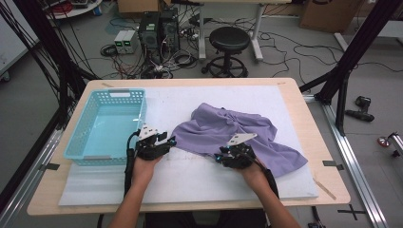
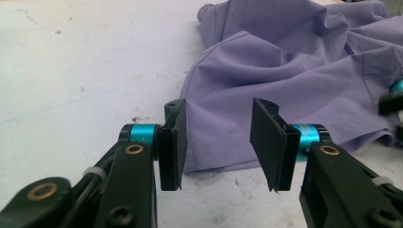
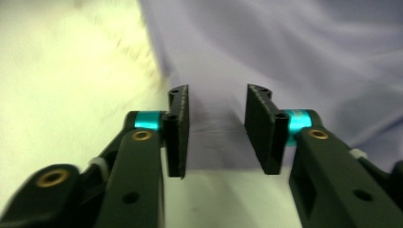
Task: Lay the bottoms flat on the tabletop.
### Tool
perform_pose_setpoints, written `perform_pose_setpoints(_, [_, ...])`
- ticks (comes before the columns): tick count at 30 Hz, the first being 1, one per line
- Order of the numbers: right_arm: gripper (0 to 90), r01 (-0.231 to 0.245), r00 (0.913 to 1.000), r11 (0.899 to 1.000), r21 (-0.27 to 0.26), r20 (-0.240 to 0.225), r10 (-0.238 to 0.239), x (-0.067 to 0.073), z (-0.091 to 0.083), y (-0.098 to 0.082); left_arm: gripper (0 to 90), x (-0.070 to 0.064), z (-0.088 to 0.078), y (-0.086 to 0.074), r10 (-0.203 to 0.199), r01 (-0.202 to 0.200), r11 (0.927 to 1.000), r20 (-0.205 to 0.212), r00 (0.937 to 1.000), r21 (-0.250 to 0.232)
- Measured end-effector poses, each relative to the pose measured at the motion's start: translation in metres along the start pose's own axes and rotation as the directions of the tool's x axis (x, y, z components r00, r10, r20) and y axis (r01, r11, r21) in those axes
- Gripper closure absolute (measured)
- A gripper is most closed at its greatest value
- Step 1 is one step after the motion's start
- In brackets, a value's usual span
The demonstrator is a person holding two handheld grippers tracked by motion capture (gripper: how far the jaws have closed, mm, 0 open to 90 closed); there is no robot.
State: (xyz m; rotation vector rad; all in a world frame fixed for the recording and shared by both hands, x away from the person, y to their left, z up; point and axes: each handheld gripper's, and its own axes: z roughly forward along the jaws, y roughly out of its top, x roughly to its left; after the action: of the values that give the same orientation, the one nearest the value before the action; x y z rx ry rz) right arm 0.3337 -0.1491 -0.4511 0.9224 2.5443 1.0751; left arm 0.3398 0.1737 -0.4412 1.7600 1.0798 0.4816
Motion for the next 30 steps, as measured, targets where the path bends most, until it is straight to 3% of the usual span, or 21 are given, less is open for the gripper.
perform_pose_setpoints(1, [75.3, 0.029, 0.9995, 0.999, 0.016, 0.016, -0.029, 0.004, 0.002, -0.001, 56.9, 0.0, -0.002, 0.001, 0.0, 0.0, 1.0, 0.0, 1.0, -0.002])
perform_pose_setpoints(2, [83.8, 0.037, 0.9993, 0.999, 0.017, 0.01, -0.037, 0.005, 0.001, -0.001, 56.8, 0.0, -0.003, 0.001, 0.0, 0.0, 1.0, 0.0, 1.0, -0.004])
perform_pose_setpoints(3, [86.2, 0.042, 0.9991, 0.999, 0.024, -0.002, -0.042, 0.006, 0.0, -0.001, 56.8, 0.0, -0.005, 0.001, 0.001, -0.001, 1.0, 0.003, 1.0, -0.002])
perform_pose_setpoints(4, [87.0, 0.063, 0.998, 0.997, 0.033, -0.005, -0.063, 0.009, -0.002, -0.002, 56.8, 0.0, -0.006, 0.001, 0.003, -0.003, 1.0, 0.007, 1.0, 0.0])
perform_pose_setpoints(7, [87.4, 0.115, 0.9904, 0.992, 0.054, -0.083, -0.11, 0.016, -0.01, -0.007, 56.6, -0.002, -0.007, -0.003, 0.001, -0.001, 1.0, 0.009, 1.0, 0.007])
perform_pose_setpoints(8, [87.3, 0.121, 0.9864, 0.991, 0.06, -0.119, -0.113, 0.019, -0.013, -0.01, 56.1, -0.002, -0.007, -0.004, -0.002, 0.002, 0.9999, 0.007, 1.0, 0.011])
perform_pose_setpoints(10, [82.4, 0.127, 0.9832, 0.991, 0.042, -0.137, -0.12, 0.02, -0.02, -0.015, 54.5, -0.002, -0.004, -0.007, -0.005, 0.005, 0.9995, 0.008, 1.0, 0.032])
perform_pose_setpoints(13, [70.5, 0.055, 0.9887, 0.997, -0.047, -0.137, -0.061, 0.011, -0.04, -0.021, 52.9, -0.003, 0.003, -0.008, -0.007, 0.006, 0.9965, 0.01, 0.9999, 0.083])
perform_pose_setpoints(16, [67.3, -0.034, 0.9989, 0.99, -0.135, -0.036, 0.029, -0.011, -0.073, -0.031, 53.2, -0.006, 0.012, -0.01, -0.005, 0.002, 0.9917, 0.021, 0.9998, 0.129])
perform_pose_setpoints(19, [67.3, -0.144, 0.9878, 0.974, -0.176, 0.033, 0.152, -0.038, -0.103, -0.05, 66.1, -0.01, 0.018, -0.014, 0.02, -0.027, 0.9791, 0.037, 0.9991, 0.202])
perform_pose_setpoints(21, [67.3, -0.173, 0.9806, 0.966, -0.19, 0.057, 0.187, -0.048, -0.116, -0.063, 80.6, -0.012, 0.018, -0.014, 0.037, -0.044, 0.9775, 0.036, 0.9987, 0.207])
perform_pose_setpoints(22, [67.2, -0.179, 0.979, 0.966, -0.185, 0.064, 0.194, -0.05, -0.12, -0.069, 86.9, -0.013, 0.018, -0.014, 0.048, -0.055, 0.9765, 0.039, 0.9981, 0.208])
perform_pose_setpoints(25, [67.2, -0.182, 0.9785, 0.969, -0.168, 0.067, 0.195, -0.048, -0.124, -0.082, 88.4, -0.014, 0.013, -0.016, 0.057, -0.065, 0.9766, 0.042, 0.9975, 0.205])
perform_pose_setpoints(28, [67.3, -0.161, 0.9862, 0.975, -0.156, 0.014, 0.165, -0.04, -0.121, -0.088, 88.4, -0.013, 0.001, -0.02, 0.046, -0.055, 0.9836, 0.053, 0.9975, 0.172])
perform_pose_setpoints(30, [67.2, -0.132, 0.991, 0.983, -0.128, 0.003, 0.134, -0.032, -0.117, -0.086, 88.4, -0.013, -0.007, -0.023, 0.056, -0.065, 0.9854, 0.066, 0.9963, 0.157])
